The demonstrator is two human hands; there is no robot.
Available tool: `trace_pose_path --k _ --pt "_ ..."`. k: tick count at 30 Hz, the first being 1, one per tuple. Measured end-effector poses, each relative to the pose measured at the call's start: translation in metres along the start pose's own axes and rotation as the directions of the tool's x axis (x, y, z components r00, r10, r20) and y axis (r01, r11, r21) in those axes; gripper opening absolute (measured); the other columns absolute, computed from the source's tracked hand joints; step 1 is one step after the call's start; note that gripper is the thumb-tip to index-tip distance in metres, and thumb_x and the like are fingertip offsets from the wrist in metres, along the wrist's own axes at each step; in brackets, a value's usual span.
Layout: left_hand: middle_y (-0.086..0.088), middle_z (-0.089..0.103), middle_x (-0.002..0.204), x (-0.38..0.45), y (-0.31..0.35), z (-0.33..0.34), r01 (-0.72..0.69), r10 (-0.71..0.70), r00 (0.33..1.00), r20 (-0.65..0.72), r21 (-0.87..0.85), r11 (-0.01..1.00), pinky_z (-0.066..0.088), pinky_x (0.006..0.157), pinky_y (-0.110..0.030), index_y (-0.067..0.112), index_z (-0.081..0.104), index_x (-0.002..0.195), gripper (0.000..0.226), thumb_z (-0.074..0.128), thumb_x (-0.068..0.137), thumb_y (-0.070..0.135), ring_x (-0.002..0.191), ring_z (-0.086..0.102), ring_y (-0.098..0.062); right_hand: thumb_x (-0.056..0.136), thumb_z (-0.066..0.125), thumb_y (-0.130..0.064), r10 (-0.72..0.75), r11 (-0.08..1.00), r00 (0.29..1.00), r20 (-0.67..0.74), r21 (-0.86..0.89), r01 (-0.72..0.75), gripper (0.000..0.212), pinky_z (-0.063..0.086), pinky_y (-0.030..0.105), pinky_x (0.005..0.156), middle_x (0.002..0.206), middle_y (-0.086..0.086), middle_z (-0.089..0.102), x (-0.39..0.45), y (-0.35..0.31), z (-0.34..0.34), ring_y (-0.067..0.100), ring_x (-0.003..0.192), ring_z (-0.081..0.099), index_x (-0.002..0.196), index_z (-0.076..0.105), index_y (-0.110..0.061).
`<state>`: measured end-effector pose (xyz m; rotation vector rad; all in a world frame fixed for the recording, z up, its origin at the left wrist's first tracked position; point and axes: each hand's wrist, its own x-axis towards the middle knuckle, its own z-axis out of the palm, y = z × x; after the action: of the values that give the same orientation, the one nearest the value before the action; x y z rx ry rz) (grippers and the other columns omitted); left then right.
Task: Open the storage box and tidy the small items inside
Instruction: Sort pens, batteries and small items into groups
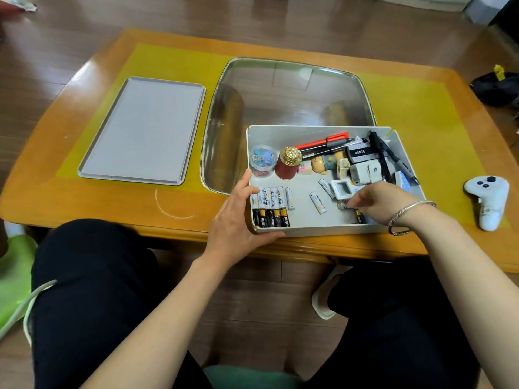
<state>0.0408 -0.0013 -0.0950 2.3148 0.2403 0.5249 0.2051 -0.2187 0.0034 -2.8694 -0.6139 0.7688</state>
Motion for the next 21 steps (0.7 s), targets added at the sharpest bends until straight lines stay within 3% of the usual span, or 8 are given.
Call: trace_pose_path --k 4,9,11,13,15,17,19,21 --pt "0.011 0.019 0.157 0.0 0.001 0.0 0.01 -0.01 1.0 -0.007 -0.003 1.0 0.047 0.091 -0.034 0.03 0.036 0.123 0.084 0.062 0.058 0.076 0.135 0.039 -0.018 0.09 0.046 -0.004 0.033 0.986 0.985 0.171 -0.166 -0.005 0.045 0.039 0.025 0.096 0.135 0.005 0.053 0.002 -0.007 0.003 0.024 0.121 0.05 0.132 0.053 -0.018" --pt "0.007 0.021 0.157 0.0 0.001 -0.001 0.006 -0.006 1.0 0.017 -0.004 1.0 0.046 0.094 -0.037 0.027 0.037 0.124 0.085 0.061 0.059 0.075 0.135 0.039 -0.018 0.096 0.048 -0.021 0.054 0.986 0.952 0.301 -0.165 -0.004 0.048 0.029 0.029 0.109 0.148 0.002 0.038 0.005 -0.009 0.005 0.022 0.134 0.038 0.142 0.039 -0.019" --pt "0.004 0.023 0.157 0.0 0.001 -0.002 0.011 -0.013 0.999 0.041 0.043 0.999 0.038 0.1 -0.043 0.023 0.041 0.126 0.087 0.06 0.06 0.076 0.135 0.037 -0.02 0.097 0.047 -0.027 0.048 0.989 0.948 0.313 -0.145 -0.002 0.047 0.024 0.03 0.112 0.151 0.003 0.033 0.005 -0.009 0.007 0.021 0.137 0.033 0.143 0.037 -0.021" --pt "0.003 0.025 0.156 0.0 0.005 -0.006 0.012 -0.019 0.999 0.046 0.146 0.989 0.021 0.108 -0.047 0.02 0.044 0.128 0.089 0.053 0.064 0.081 0.139 0.027 -0.021 0.098 0.047 -0.028 0.035 0.993 0.948 0.316 -0.12 0.004 0.047 0.022 0.03 0.113 0.152 0.002 0.03 0.005 -0.008 0.009 0.021 0.139 0.029 0.143 0.037 -0.022" --pt "0.002 0.028 0.154 0.004 0.017 -0.013 -0.047 0.045 0.999 0.015 0.212 0.976 0.01 0.109 -0.04 0.02 0.045 0.132 0.082 0.039 0.076 0.079 0.142 0.02 -0.02 0.097 0.047 -0.028 0.017 0.996 0.947 0.32 -0.088 0.012 0.049 0.021 0.029 0.112 0.152 0.001 0.03 0.005 -0.007 0.008 0.02 0.139 0.029 0.144 0.035 -0.023" --pt "0.001 0.036 0.149 0.019 0.037 -0.018 -0.171 0.17 0.985 0.026 0.191 0.967 0.016 0.108 -0.038 0.02 0.046 0.134 0.068 0.031 0.088 0.067 0.139 0.025 -0.016 0.097 0.048 -0.025 -0.001 0.999 0.948 0.319 -0.038 0.014 0.05 0.021 0.026 0.11 0.151 0.0 0.033 0.003 -0.005 0.007 0.019 0.138 0.031 0.145 0.034 -0.023" --pt "0.002 0.045 0.141 0.046 0.057 -0.014 -0.248 0.227 0.959 0.17 0.117 0.962 0.028 0.107 -0.039 0.02 0.048 0.133 0.051 0.032 0.095 0.05 0.132 0.034 -0.014 0.096 0.05 -0.02 -0.021 1.0 0.954 0.299 0.004 0.021 0.05 0.022 0.025 0.11 0.149 -0.001 0.036 0.001 -0.001 0.006 0.018 0.136 0.034 0.144 0.036 -0.021" --pt "-0.001 0.047 0.139 0.076 0.071 0.004 -0.286 0.213 0.892 0.4 0.134 0.949 0.032 0.105 -0.041 0.017 0.047 0.134 0.043 0.037 0.094 0.031 0.129 0.037 -0.018 0.095 0.051 -0.016 -0.041 0.999 0.96 0.277 0.039 0.031 0.049 0.023 0.027 0.112 0.149 -0.001 0.037 0.0 0.002 0.005 0.017 0.135 0.035 0.143 0.038 -0.018"
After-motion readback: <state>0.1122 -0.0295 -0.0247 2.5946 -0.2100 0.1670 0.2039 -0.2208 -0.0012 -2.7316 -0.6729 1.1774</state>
